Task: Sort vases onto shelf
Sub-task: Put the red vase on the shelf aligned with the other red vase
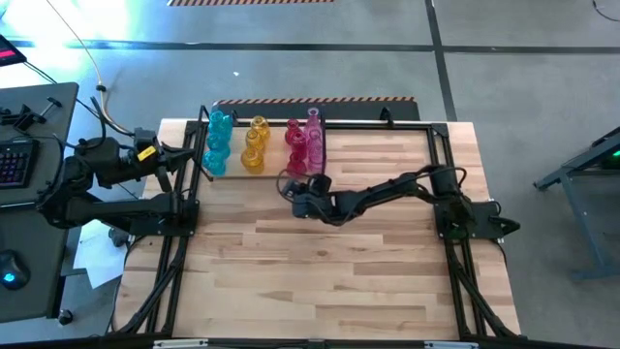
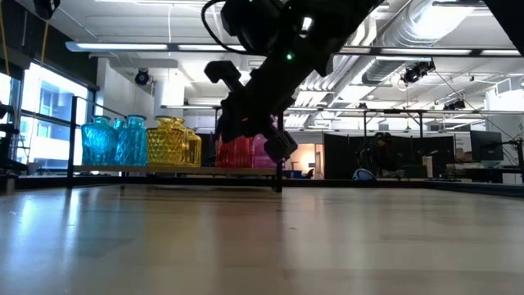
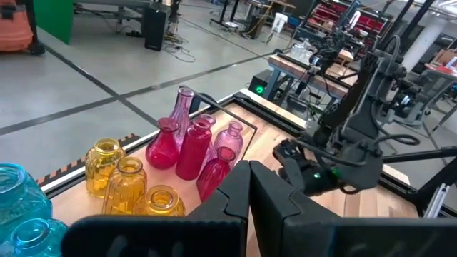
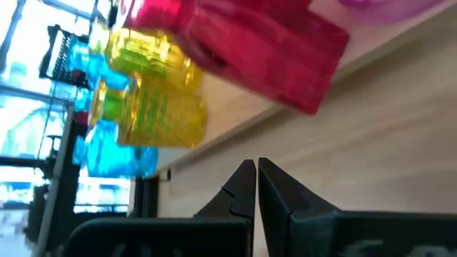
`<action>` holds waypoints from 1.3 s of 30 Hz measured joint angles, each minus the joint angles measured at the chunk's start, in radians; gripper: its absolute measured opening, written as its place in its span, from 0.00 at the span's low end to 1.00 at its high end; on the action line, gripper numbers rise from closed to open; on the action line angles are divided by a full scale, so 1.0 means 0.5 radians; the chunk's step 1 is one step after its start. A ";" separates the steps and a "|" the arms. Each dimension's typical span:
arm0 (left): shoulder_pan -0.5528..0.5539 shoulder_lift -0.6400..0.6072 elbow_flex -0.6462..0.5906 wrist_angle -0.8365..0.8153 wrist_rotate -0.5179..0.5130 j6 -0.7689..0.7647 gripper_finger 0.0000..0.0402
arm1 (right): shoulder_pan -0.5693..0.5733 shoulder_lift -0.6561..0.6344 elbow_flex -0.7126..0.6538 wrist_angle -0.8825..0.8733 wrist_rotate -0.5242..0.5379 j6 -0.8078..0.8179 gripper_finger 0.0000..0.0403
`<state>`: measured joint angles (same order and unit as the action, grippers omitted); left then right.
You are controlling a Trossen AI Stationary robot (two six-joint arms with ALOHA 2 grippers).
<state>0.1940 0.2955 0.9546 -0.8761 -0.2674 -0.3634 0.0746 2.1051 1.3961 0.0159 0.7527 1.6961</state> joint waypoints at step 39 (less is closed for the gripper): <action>0.000 0.000 0.000 -0.051 -0.003 0.018 0.00 | -0.175 0.001 -0.009 0.088 -0.139 -0.042 0.00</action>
<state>0.1940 0.2955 0.9546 -0.9016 -0.2687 -0.3543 -0.0128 2.1056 1.3918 0.0600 0.6834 1.6751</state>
